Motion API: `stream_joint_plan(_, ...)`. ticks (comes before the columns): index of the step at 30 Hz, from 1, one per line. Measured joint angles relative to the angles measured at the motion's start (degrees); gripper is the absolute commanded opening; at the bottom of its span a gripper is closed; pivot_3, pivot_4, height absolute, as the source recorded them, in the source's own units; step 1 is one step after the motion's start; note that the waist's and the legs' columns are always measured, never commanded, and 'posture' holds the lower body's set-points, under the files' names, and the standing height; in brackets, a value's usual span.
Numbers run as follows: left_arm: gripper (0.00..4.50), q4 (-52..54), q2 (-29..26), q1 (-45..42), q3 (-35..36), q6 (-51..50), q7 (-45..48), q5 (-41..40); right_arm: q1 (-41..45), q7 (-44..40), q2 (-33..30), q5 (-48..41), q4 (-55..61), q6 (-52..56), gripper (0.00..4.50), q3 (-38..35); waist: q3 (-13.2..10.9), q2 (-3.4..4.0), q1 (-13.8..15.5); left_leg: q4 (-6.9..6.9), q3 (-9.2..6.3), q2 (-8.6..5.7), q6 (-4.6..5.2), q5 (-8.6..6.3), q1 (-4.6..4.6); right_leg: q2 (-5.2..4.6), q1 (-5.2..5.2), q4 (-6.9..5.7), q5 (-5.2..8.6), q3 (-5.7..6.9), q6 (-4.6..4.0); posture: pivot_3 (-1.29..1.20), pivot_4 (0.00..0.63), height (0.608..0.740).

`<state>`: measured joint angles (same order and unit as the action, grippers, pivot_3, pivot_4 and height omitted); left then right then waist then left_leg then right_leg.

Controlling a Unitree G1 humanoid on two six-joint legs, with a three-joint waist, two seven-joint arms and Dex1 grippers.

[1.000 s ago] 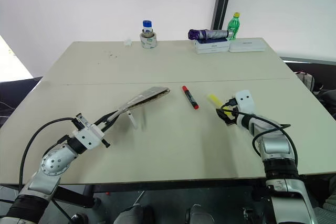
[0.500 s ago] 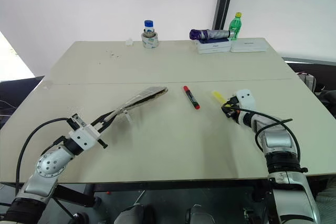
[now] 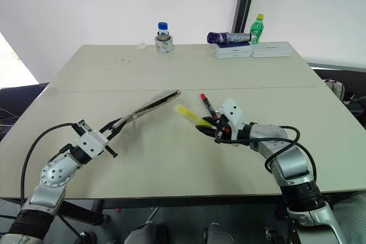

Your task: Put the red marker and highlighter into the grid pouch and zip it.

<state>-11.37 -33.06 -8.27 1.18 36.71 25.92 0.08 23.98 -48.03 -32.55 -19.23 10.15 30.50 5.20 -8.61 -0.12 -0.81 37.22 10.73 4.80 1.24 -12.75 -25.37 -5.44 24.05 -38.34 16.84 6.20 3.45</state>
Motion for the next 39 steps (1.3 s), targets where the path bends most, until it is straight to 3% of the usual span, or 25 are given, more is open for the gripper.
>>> stream_joint_plan(20,0.00,1.65,-0.15,1.93,-0.59,1.47,0.41,4.49,5.43,0.42,1.62,9.20,-6.11,-4.18,0.90,6.98,0.00,0.00,-0.04,-0.01,0.04,0.00,0.00,0.00,-0.01,0.01,0.02,0.00,0.00,0.00,0.00,0.00,0.150,0.740)
stream_joint_plan(27,0.00,2.63,-3.47,1.54,-2.71,3.58,2.51,8.98,8.95,-4.31,-2.47,16.59,-8.22,-12.28,0.90,12.02,0.00,0.00,-0.17,-0.05,0.06,0.01,-0.01,0.00,-0.01,0.01,0.06,0.00,0.00,0.00,0.00,0.00,0.150,0.740)
stream_joint_plan(35,0.00,3.95,-4.60,-0.73,-5.06,4.12,6.15,8.37,14.02,-7.44,0.73,23.02,-10.42,-23.88,0.90,18.80,0.00,0.01,-0.19,-0.04,0.12,0.02,-0.19,0.11,-0.02,0.03,0.07,0.00,0.00,-0.01,0.00,0.00,0.150,0.740)
stream_joint_plan(39,0.00,5.06,-4.94,-0.56,-5.01,3.44,7.64,6.29,14.67,-7.38,2.78,23.57,-13.46,-28.44,0.90,18.72,0.00,0.00,-0.01,0.00,0.13,0.01,-0.24,0.14,-0.02,0.02,0.04,0.00,0.00,-0.01,0.01,0.00,0.150,0.740)
